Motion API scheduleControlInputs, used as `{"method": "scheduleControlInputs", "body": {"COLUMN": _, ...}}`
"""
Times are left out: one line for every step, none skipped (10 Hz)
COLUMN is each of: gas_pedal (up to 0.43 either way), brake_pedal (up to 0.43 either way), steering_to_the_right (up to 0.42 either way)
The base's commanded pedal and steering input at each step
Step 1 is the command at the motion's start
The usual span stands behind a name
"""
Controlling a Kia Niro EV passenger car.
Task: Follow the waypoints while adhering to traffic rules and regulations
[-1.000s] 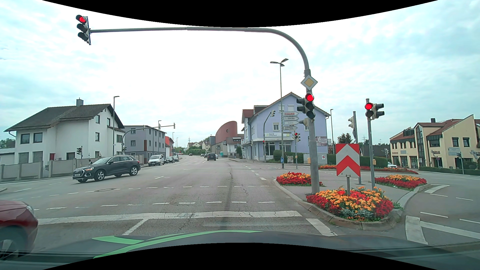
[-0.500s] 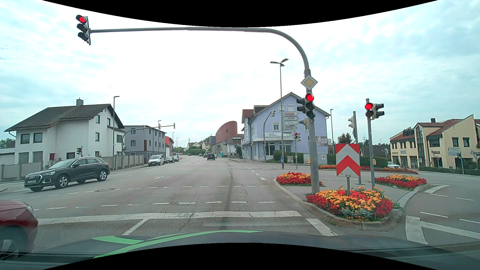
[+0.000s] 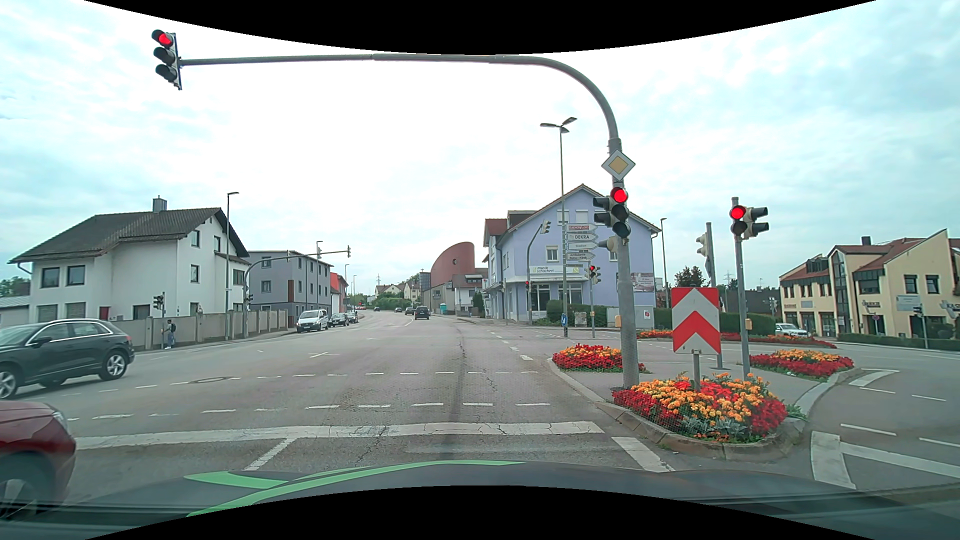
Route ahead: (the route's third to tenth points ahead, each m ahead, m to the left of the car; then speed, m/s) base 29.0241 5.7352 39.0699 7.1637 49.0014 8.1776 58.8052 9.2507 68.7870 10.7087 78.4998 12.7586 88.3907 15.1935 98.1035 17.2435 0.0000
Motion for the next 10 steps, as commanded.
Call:
{"method": "scheduleControlInputs", "body": {"gas_pedal": 0.0, "brake_pedal": 0.274, "steering_to_the_right": 0.005}}
{"method": "scheduleControlInputs", "body": {"gas_pedal": 0.0, "brake_pedal": 0.274, "steering_to_the_right": 0.005}}
{"method": "scheduleControlInputs", "body": {"gas_pedal": 0.0, "brake_pedal": 0.274, "steering_to_the_right": 0.005}}
{"method": "scheduleControlInputs", "body": {"gas_pedal": 0.0, "brake_pedal": 0.274, "steering_to_the_right": 0.005}}
{"method": "scheduleControlInputs", "body": {"gas_pedal": 0.0, "brake_pedal": 0.274, "steering_to_the_right": 0.005}}
{"method": "scheduleControlInputs", "body": {"gas_pedal": 0.0, "brake_pedal": 0.274, "steering_to_the_right": 0.005}}
{"method": "scheduleControlInputs", "body": {"gas_pedal": 0.0, "brake_pedal": 0.274, "steering_to_the_right": 0.004}}
{"method": "scheduleControlInputs", "body": {"gas_pedal": 0.0, "brake_pedal": 0.274, "steering_to_the_right": 0.005}}
{"method": "scheduleControlInputs", "body": {"gas_pedal": 0.0, "brake_pedal": 0.274, "steering_to_the_right": 0.005}}
{"method": "scheduleControlInputs", "body": {"gas_pedal": 0.0, "brake_pedal": 0.274, "steering_to_the_right": 0.005}}
